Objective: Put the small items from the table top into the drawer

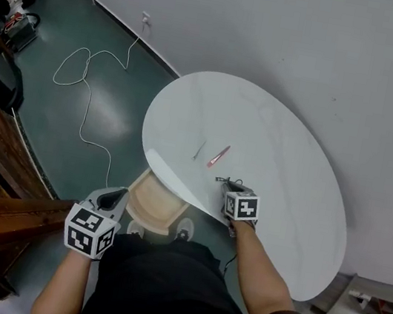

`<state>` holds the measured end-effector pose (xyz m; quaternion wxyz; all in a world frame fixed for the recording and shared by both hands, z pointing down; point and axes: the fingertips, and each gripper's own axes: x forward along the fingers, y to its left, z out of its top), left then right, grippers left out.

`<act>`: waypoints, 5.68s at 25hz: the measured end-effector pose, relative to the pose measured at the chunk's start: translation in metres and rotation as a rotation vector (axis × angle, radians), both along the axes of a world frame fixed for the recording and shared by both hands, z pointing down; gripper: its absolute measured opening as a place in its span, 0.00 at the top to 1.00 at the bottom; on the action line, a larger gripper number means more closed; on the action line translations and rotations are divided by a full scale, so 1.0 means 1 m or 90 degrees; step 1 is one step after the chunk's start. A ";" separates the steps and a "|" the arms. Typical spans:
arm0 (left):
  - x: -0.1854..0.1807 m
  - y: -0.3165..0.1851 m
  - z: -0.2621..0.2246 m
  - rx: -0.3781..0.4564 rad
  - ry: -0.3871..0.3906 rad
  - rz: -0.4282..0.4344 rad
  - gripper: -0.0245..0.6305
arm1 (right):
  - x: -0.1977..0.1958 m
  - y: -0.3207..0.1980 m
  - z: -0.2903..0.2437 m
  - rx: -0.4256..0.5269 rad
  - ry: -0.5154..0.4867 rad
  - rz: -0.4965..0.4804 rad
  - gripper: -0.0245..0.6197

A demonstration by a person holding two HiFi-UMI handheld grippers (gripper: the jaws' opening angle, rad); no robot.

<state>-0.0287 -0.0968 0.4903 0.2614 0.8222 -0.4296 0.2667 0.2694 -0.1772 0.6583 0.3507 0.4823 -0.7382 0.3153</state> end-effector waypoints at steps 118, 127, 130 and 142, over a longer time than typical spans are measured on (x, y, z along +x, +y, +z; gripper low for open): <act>-0.108 0.048 0.075 -0.081 0.031 -0.058 0.94 | -0.295 0.078 0.083 -0.074 0.038 -0.405 0.93; -0.075 0.018 0.046 -0.025 0.038 0.024 0.94 | -0.277 0.081 -0.034 0.049 -0.054 -0.326 0.94; -0.060 0.011 0.036 -0.005 0.037 0.049 0.94 | -0.265 0.085 -0.070 0.086 -0.079 -0.302 0.95; -0.001 -0.005 0.002 0.048 0.053 0.143 0.94 | -0.207 0.089 -0.158 0.191 -0.121 -0.184 0.95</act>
